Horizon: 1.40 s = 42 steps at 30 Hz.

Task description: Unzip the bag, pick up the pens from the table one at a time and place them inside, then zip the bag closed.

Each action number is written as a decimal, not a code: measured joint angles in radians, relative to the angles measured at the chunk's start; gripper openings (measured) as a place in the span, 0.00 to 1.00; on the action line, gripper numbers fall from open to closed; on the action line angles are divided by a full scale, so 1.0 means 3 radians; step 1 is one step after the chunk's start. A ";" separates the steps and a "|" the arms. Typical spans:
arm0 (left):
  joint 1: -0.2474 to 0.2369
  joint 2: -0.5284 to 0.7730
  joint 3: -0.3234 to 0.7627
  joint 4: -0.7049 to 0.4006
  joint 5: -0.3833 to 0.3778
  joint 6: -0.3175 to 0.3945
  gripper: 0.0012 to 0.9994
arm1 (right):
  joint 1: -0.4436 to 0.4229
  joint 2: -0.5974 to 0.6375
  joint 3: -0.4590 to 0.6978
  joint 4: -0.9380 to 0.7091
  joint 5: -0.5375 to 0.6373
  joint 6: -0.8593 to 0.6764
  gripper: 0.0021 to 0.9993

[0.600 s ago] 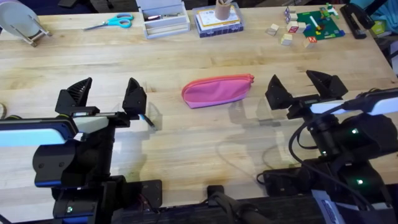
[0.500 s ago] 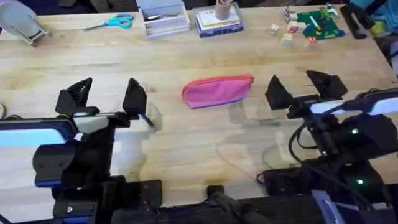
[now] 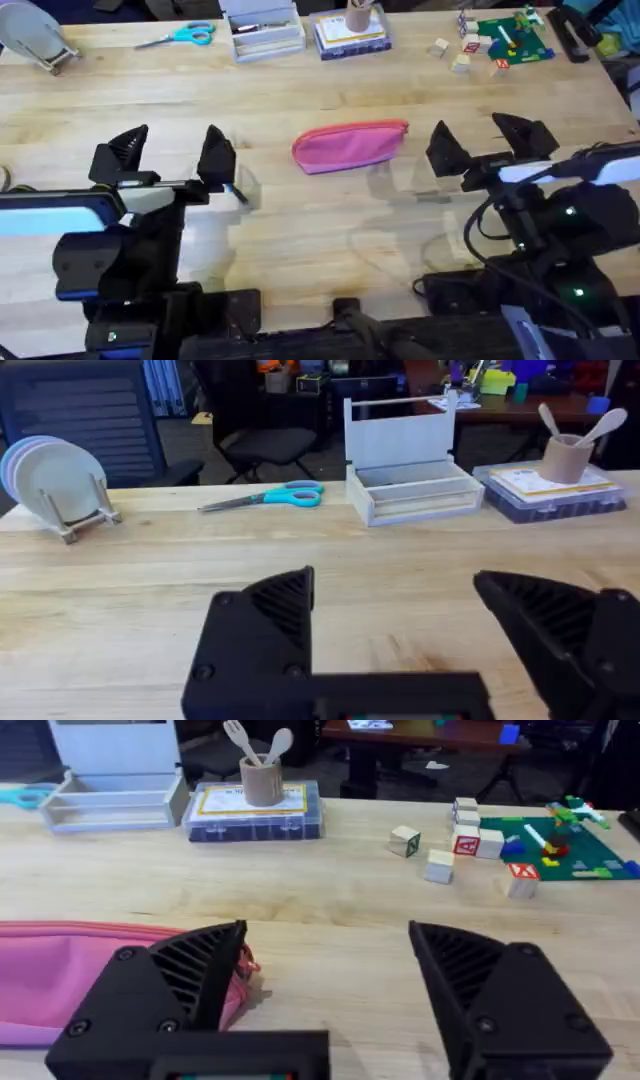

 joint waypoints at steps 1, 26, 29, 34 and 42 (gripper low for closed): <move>0.0000 0.0000 0.0000 -0.0004 0.0000 0.0000 0.99 | 0.0000 0.0000 0.0000 0.0001 -0.0003 0.0000 1.00; 0.0000 0.1834 0.2294 -0.1748 0.0156 0.0331 0.99 | 0.0000 0.0827 0.1900 -0.1905 -0.0114 0.0063 1.00; 0.0000 0.2188 0.2552 -0.1763 0.0244 0.0340 0.99 | 0.0000 0.1081 0.2157 -0.2082 -0.0114 0.0063 1.00; 0.0000 0.2680 0.2917 -0.1825 0.0615 0.0603 0.99 | 0.0000 0.1487 0.2534 -0.2343 -0.0114 0.0064 1.00; -0.0028 0.3094 0.3043 -0.1905 0.1304 0.1244 0.99 | 0.0000 0.1680 0.2667 -0.2353 -0.0114 0.0064 1.00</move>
